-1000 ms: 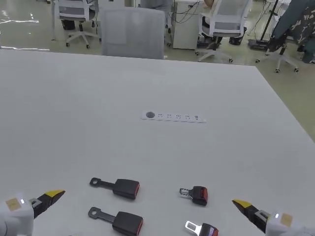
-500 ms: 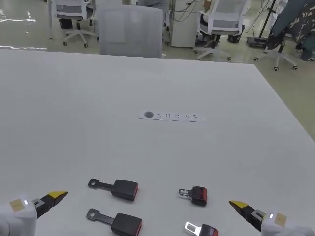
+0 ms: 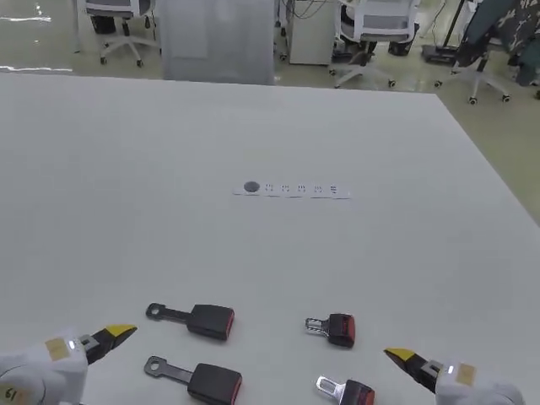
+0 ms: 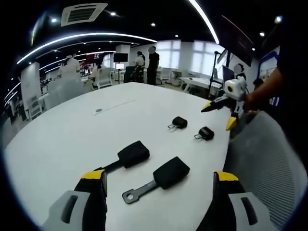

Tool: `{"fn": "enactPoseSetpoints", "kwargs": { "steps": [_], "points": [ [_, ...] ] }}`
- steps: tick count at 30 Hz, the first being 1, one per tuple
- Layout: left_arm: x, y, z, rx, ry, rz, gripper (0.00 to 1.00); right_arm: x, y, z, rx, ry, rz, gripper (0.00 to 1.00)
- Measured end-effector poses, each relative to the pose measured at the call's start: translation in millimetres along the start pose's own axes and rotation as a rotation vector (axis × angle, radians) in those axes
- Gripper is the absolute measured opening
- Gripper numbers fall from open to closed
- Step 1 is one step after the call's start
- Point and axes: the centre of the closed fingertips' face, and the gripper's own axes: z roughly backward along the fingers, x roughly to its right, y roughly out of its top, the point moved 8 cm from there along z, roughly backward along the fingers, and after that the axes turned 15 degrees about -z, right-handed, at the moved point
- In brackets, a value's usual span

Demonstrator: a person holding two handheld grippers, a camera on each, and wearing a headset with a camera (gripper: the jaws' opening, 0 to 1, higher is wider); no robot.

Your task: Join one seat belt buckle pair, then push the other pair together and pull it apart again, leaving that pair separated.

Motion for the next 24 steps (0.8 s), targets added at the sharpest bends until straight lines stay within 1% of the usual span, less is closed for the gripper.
{"fn": "enactPoseSetpoints", "kwargs": {
  "steps": [3, 5, 9, 11, 13, 14, 16, 19, 21, 23, 24],
  "points": [
    [-0.1, -0.1, -7.7, -0.007, -0.017, -0.010, 0.92, 1.9, -3.1, -4.8, -0.025, 0.003, 0.004, 0.87],
    [-1.3, -1.9, -13.0, -0.012, -0.028, -0.007, 0.91, 3.2, -6.1, -8.1, -0.052, 0.003, 0.015, 0.85],
    [-0.4, -3.4, -22.9, -0.029, -0.069, -0.039, 0.89, 5.3, -8.7, -14.0, -0.075, 0.010, 0.014, 0.84],
    [-0.7, -4.3, -27.2, -0.038, -0.085, -0.042, 0.88, 6.7, -10.2, -16.2, -0.087, 0.010, 0.015, 0.82],
    [-0.5, -4.4, -32.7, -0.040, -0.102, -0.065, 0.87, 7.7, -12.7, -18.6, -0.111, 0.011, 0.013, 0.80],
    [0.1, -4.3, -36.7, -0.045, -0.119, -0.068, 0.86, 8.2, -14.2, -20.3, -0.122, 0.014, 0.016, 0.80],
    [0.7, -4.8, -44.1, -0.050, -0.142, -0.100, 0.85, 8.4, -16.1, -22.6, -0.132, 0.020, 0.025, 0.79],
    [2.5, -6.0, -53.7, -0.056, -0.173, -0.117, 0.83, 8.0, -18.7, -24.8, -0.154, 0.027, 0.028, 0.77],
    [3.8, -10.2, -62.9, -0.090, -0.212, -0.152, 0.82, 8.9, -22.4, -26.4, -0.178, 0.033, 0.044, 0.76],
    [4.6, -10.6, -69.9, -0.092, -0.238, -0.180, 0.81, 8.9, -23.7, -26.0, -0.191, 0.039, 0.051, 0.75],
    [4.6, -10.5, -72.3, -0.093, -0.243, -0.183, 0.80, 8.9, -24.1, -25.9, -0.196, 0.041, 0.053, 0.73]
  ]
}}
